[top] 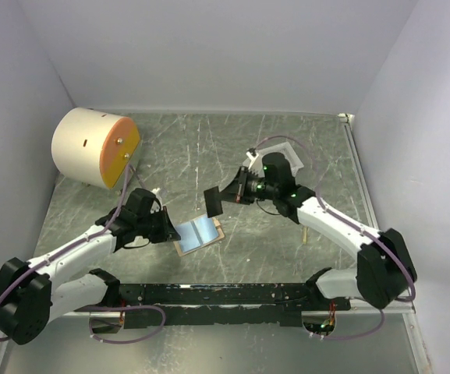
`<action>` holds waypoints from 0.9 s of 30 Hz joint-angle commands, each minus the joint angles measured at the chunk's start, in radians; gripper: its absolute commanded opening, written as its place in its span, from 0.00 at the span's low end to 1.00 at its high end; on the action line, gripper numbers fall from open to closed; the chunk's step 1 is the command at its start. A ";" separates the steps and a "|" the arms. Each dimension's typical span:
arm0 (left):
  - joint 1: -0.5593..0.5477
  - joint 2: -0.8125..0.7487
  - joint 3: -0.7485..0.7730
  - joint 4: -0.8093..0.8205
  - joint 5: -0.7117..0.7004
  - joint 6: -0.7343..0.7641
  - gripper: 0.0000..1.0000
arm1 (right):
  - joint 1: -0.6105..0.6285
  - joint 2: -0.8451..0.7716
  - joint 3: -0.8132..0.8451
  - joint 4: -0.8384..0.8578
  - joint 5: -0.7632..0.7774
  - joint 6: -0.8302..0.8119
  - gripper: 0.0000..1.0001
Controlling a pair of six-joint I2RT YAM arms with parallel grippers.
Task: Put the credit cards into the card holder
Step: Pick up the credit card from the storage box.
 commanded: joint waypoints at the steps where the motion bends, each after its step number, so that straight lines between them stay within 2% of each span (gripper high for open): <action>1: -0.005 0.017 -0.024 0.059 -0.016 -0.017 0.07 | 0.075 0.106 -0.020 0.136 -0.073 0.155 0.00; 10: -0.005 0.052 -0.041 0.061 -0.037 -0.010 0.07 | 0.182 0.291 0.029 0.181 -0.051 0.052 0.00; 21: -0.005 0.059 -0.065 0.074 -0.078 -0.022 0.07 | 0.187 0.408 0.057 0.209 -0.002 -0.061 0.00; 27: -0.005 0.084 -0.067 0.095 -0.052 -0.027 0.07 | 0.188 0.443 0.068 0.219 0.020 -0.111 0.00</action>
